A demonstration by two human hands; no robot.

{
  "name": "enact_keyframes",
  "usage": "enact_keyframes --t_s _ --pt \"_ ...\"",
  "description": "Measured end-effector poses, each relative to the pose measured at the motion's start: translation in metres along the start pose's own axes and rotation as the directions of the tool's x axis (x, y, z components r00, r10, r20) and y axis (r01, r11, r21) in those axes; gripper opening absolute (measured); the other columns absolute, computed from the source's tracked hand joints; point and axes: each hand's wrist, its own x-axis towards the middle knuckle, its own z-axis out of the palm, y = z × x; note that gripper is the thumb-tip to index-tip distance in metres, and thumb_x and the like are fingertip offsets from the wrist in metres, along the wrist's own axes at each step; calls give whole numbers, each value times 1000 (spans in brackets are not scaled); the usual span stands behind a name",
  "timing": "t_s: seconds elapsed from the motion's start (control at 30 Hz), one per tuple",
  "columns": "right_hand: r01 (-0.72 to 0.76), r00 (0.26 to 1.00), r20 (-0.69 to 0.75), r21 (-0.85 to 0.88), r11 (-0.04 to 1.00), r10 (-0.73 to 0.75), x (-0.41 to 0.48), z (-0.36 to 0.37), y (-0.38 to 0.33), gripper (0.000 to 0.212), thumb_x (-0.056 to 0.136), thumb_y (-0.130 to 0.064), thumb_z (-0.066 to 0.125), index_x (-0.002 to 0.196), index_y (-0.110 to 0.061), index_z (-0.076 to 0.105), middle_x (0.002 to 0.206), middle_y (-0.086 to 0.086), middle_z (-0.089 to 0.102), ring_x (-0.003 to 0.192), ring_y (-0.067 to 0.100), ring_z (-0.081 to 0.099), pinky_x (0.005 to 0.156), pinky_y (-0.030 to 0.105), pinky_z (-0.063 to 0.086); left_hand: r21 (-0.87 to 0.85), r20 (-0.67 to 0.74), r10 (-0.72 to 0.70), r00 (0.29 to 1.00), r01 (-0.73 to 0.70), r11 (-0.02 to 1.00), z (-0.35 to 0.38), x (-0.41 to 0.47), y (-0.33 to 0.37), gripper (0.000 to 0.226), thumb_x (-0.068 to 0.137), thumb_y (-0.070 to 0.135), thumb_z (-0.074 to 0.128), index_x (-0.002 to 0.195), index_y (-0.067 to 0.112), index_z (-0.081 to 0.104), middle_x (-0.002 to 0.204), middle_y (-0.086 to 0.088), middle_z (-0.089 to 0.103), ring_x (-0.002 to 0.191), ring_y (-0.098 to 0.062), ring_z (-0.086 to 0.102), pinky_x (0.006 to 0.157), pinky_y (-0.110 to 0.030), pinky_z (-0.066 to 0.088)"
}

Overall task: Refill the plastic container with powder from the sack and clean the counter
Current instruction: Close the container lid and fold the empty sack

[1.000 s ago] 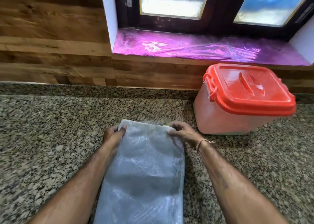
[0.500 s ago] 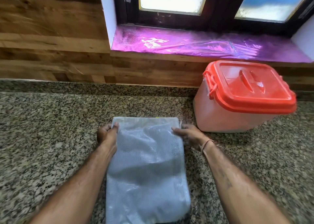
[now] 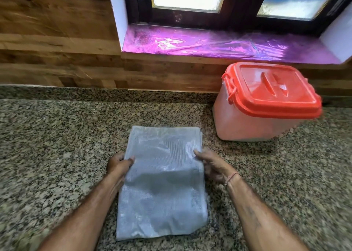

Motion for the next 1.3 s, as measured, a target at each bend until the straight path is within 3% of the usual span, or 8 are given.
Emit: enact_keyframes --t_s 0.2,0.33,0.53,0.73,0.83,0.93,1.07,1.3 --pt "102 984 -145 6 995 -100 -2 17 2 29 97 -21 64 114 2 64 111 23 72 96 34 73 89 49 60 -124 -59 69 996 -76 989 10 -16 18 6 93 9 73 91 4 72 81 -12 70 68 -23 61 63 -32 50" --pt "-25 995 -101 -190 981 6 -11 15 0 42 90 -36 74 117 -5 66 116 13 72 106 29 69 97 50 54 -131 -128 123 984 -140 981 5 -29 22 7 92 12 75 93 7 71 89 -12 75 72 -26 67 75 -45 62" --pt "72 918 -371 -197 978 -143 -17 2 19 17 89 -21 74 95 -5 75 92 17 78 88 37 74 86 58 59 142 142 24 990 -45 989 -10 -45 -9 19 88 9 79 104 3 70 98 -15 77 85 -30 74 73 -46 63" --pt "-67 940 -331 -420 905 -84 -23 -10 7 21 87 -19 77 100 -2 75 92 7 74 79 18 68 62 26 51 119 49 22 999 -27 993 -14 -52 -11 9 86 1 78 88 -6 73 87 -16 78 84 -33 75 83 -43 62" --pt "-108 947 -322 -330 938 -4 -25 -7 -1 5 91 -9 70 88 -5 68 67 6 67 44 7 60 38 19 46 91 56 8 998 -13 996 -15 -59 4 9 92 -2 71 83 1 69 82 -17 73 56 -20 69 52 -24 56" --pt "1 951 -306 -104 995 -33 -27 2 -15 13 94 -14 68 96 -2 64 75 17 74 61 19 72 52 24 61 -65 59 14 998 -11 998 -15 -66 31 9 97 9 68 90 3 66 75 -20 73 40 -11 65 36 -18 50" --pt "230 913 -323 -103 968 -251 -35 18 -52 30 93 -38 68 87 -8 66 66 5 66 56 14 65 58 22 59 -214 1 201 980 -196 957 -19 -79 75 28 91 33 77 73 14 69 66 -6 73 55 -16 66 51 -24 55" --pt "359 872 -285 -179 916 -397 -47 21 -46 26 93 -29 70 77 -10 62 73 2 68 63 11 61 57 21 52 -176 -33 285 958 -286 942 -26 -100 62 32 85 13 75 61 18 56 59 1 58 66 -19 51 62 -30 39"
